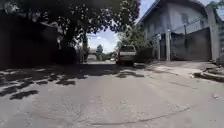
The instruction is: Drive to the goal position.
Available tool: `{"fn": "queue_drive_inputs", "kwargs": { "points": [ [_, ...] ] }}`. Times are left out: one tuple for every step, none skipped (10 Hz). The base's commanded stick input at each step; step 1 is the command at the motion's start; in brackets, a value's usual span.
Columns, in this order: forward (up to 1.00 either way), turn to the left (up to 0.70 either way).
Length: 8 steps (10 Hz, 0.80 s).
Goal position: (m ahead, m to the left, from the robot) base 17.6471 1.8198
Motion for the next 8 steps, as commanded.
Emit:
{"fn": "queue_drive_inputs", "kwargs": {
  "points": [
    [1.0, 0.0],
    [1.0, 0.0],
    [1.0, 0.0],
    [1.0, 0.0],
    [1.0, 0.0],
    [1.0, 0.0],
    [1.0, 0.0],
    [1.0, 0.0]
  ]
}}
